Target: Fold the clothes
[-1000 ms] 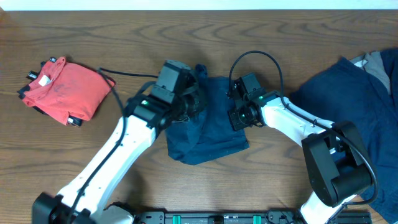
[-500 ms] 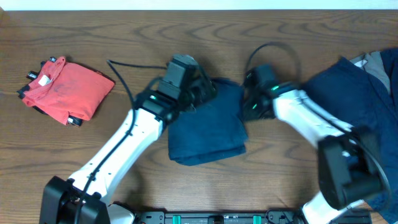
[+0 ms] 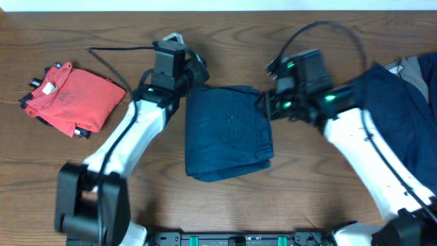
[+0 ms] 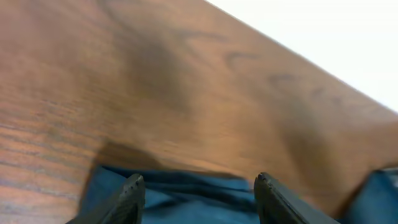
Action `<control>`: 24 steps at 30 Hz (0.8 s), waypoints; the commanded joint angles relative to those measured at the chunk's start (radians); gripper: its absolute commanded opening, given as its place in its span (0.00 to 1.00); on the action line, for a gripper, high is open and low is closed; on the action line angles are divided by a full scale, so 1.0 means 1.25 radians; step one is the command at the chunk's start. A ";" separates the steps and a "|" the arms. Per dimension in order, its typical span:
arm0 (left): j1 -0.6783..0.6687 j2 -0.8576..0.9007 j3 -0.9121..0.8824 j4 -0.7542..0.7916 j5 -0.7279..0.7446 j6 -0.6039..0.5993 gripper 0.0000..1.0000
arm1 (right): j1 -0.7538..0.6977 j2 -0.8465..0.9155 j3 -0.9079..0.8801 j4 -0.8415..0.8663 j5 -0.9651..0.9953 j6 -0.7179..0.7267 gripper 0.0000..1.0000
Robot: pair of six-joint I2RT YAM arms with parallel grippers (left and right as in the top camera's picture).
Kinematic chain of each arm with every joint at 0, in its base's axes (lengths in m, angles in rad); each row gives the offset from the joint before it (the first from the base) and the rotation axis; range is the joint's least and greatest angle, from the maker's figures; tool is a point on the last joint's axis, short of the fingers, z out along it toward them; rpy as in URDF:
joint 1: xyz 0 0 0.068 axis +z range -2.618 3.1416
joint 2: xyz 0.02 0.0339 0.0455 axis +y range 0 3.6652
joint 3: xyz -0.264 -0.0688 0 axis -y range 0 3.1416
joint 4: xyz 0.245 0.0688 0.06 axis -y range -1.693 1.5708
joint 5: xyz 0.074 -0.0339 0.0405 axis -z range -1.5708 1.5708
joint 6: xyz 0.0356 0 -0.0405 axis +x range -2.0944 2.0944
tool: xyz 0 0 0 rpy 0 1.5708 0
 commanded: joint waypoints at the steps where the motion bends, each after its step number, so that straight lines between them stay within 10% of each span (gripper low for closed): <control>1: 0.002 0.080 0.011 0.010 -0.010 0.055 0.58 | 0.072 0.033 -0.057 0.009 -0.036 0.062 0.31; 14: 0.003 0.223 0.011 -0.150 -0.013 0.084 0.58 | 0.161 0.129 -0.257 0.139 0.035 0.171 0.32; 24: 0.003 0.226 0.011 -0.556 0.000 0.081 0.58 | 0.070 0.157 -0.286 0.143 0.270 0.221 0.31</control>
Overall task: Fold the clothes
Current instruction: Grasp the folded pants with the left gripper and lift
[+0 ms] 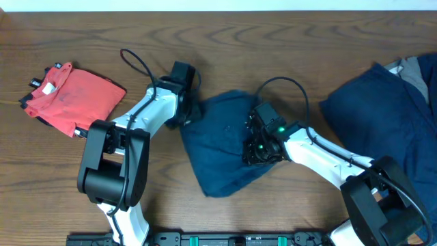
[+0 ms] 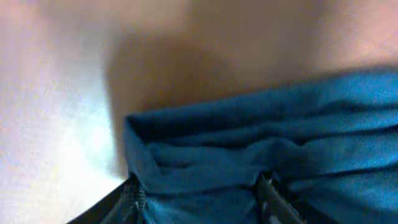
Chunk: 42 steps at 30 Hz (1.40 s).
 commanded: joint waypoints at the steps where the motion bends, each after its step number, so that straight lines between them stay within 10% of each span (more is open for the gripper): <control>1: -0.002 0.034 -0.037 -0.131 0.036 0.002 0.58 | -0.077 0.028 -0.013 0.003 0.259 0.024 0.31; 8: -0.004 0.024 -0.037 -0.255 0.274 0.003 0.58 | -0.201 0.028 0.097 0.109 0.298 -0.200 0.45; 15: -0.003 -0.093 -0.037 -0.166 0.274 0.002 0.64 | -0.188 0.028 0.158 0.027 0.260 -0.205 0.47; 19: -0.003 -0.153 -0.037 -0.073 0.237 0.003 0.97 | -0.177 0.028 0.156 -0.013 0.260 -0.205 0.48; 33: -0.003 -0.025 -0.038 0.086 0.215 0.086 0.98 | -0.176 0.028 0.156 -0.046 0.257 -0.196 0.50; 42: -0.041 0.041 -0.038 0.142 0.412 0.105 0.94 | -0.176 0.028 0.156 -0.049 0.252 -0.192 0.50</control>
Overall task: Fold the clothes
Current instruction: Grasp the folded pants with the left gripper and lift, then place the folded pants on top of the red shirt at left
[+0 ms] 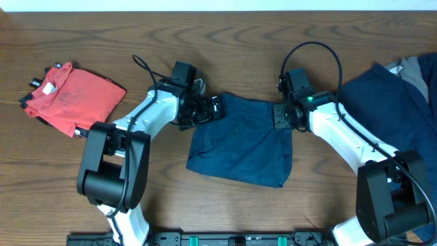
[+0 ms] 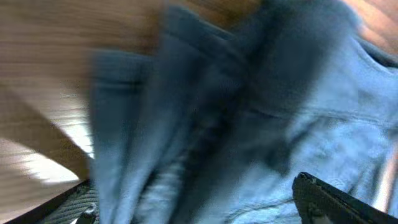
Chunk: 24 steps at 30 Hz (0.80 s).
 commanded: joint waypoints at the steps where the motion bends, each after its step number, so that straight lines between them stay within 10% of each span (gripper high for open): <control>1: -0.031 0.047 -0.016 0.003 0.074 0.024 0.90 | 0.007 0.006 0.003 0.001 0.000 0.000 0.50; 10: -0.043 0.038 -0.016 0.095 0.074 0.023 0.06 | 0.007 0.006 0.003 -0.004 0.000 0.000 0.50; 24: 0.256 -0.229 0.014 0.112 -0.043 0.056 0.06 | -0.065 -0.069 0.003 -0.032 0.003 0.000 0.50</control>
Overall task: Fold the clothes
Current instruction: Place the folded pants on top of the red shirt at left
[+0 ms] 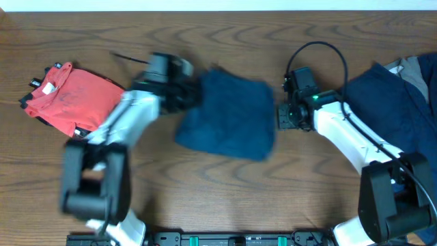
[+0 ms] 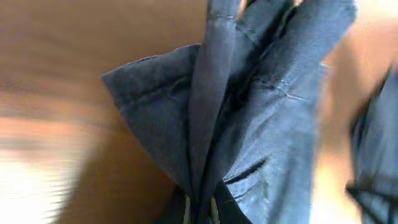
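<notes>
A folded dark blue garment (image 1: pixel 229 116) lies at the table's middle, blurred. My left gripper (image 1: pixel 194 92) is shut on its left edge. In the left wrist view the cloth (image 2: pixel 249 124) hangs in bunched folds, pinched between the jaws of my left gripper (image 2: pixel 200 211). My right gripper (image 1: pixel 283 115) stands open just off the garment's right edge, holding nothing. A folded red garment (image 1: pixel 72 96) lies at the far left.
A heap of dark blue clothes (image 1: pixel 396 116) covers the right end of the table, with a grey piece (image 1: pixel 410 68) behind it. The left arm's cable (image 1: pixel 126 58) trails over the wood near the red garment.
The blue garment has shifted left, away from my right gripper, with my left gripper shut on its left edge. The left arm has swung left. The right arm has barely moved.
First both grippers stood at the far corners of the blue garment, lying as a tall folded rectangle. Then it lay skewed, the left gripper at its left edge and the right one on its right half. Later it lay wider between both grippers; now the left one holds it further left.
</notes>
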Action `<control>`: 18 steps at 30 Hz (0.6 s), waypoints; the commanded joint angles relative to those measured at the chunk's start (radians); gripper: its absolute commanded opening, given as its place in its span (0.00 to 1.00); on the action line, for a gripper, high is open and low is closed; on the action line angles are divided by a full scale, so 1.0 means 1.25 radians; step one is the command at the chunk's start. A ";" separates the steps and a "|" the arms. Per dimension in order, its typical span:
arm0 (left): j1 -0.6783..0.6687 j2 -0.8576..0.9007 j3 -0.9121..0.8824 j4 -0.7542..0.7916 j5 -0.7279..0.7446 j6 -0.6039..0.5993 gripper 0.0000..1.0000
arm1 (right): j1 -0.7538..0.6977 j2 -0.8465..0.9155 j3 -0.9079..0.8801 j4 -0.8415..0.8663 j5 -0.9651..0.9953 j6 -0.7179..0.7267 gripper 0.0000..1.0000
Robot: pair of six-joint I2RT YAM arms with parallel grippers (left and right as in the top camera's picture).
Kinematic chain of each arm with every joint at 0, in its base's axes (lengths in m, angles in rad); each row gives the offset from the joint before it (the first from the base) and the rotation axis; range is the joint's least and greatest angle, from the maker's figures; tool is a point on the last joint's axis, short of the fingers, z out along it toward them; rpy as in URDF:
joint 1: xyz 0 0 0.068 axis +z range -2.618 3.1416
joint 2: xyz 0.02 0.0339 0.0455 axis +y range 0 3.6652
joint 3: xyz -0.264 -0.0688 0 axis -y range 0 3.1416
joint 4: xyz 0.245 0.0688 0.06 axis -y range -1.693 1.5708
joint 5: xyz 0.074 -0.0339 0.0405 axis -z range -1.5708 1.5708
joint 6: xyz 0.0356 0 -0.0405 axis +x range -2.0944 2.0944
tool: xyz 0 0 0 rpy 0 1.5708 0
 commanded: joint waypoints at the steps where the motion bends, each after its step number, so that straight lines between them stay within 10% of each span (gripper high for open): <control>1: 0.123 -0.110 0.039 0.003 -0.038 0.011 0.06 | -0.027 -0.054 0.004 -0.006 0.005 -0.001 0.50; 8: 0.389 -0.219 0.061 0.028 -0.122 0.011 0.07 | -0.037 -0.062 0.004 -0.025 0.004 -0.001 0.50; 18: 0.588 -0.138 0.053 -0.057 -0.215 0.010 0.33 | -0.037 -0.062 0.004 -0.039 0.004 -0.001 0.51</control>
